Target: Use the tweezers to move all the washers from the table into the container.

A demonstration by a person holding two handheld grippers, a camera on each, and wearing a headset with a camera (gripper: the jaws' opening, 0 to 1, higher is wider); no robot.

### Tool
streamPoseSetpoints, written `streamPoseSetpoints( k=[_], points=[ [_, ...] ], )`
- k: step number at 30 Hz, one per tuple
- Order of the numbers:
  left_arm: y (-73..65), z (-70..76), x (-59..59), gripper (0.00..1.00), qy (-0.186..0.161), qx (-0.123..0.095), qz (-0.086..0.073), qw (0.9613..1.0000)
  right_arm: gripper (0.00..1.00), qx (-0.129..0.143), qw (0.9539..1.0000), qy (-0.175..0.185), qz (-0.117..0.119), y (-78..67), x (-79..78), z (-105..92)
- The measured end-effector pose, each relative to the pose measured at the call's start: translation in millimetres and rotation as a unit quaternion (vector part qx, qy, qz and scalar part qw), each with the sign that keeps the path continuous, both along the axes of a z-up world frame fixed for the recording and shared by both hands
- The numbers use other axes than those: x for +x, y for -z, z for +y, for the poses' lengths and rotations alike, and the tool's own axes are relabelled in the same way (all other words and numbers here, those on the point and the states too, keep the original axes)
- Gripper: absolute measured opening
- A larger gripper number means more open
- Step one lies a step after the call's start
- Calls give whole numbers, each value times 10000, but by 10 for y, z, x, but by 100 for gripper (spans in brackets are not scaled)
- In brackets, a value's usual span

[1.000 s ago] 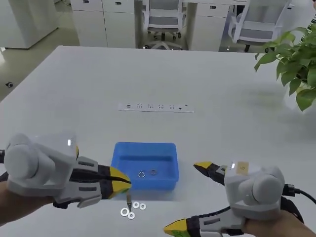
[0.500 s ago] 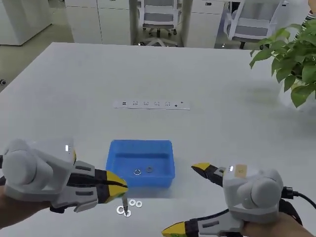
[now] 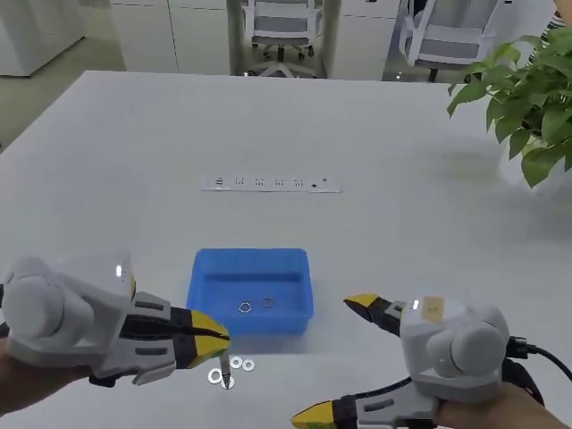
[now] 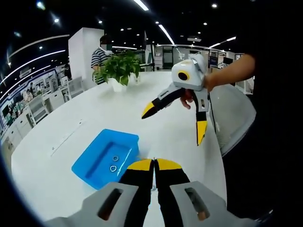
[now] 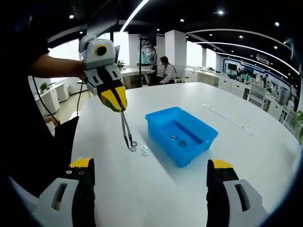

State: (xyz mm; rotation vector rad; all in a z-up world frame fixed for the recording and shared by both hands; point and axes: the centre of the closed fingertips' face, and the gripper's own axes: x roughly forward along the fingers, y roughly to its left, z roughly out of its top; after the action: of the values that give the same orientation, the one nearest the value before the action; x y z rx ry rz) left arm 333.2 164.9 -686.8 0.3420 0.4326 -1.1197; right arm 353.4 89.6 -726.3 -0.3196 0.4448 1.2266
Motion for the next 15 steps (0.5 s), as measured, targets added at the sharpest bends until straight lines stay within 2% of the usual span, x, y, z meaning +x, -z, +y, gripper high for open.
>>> streamPoseSetpoints(
  k=[4, 5, 9, 15],
  points=[
    [48, 3, -4, 5, 22, 41, 5, 10000, 99, -20, 10000, -31, 14, 20, -15, 5],
    [39, -3, -3, 5, 23, -19, -2, 10000, 99, -19, 10000, -50, 9, 24, -20, 10],
    [47, 2, 3, 5, 27, -8, -15, 10000, 98, -33, 9999, -107, 10, 42, -33, 29],
    [50, 14, -3, 5, 56, -6, 3, 10000, 93, -55, 9992, -390, -44, 72, -86, 126]
  ],
)
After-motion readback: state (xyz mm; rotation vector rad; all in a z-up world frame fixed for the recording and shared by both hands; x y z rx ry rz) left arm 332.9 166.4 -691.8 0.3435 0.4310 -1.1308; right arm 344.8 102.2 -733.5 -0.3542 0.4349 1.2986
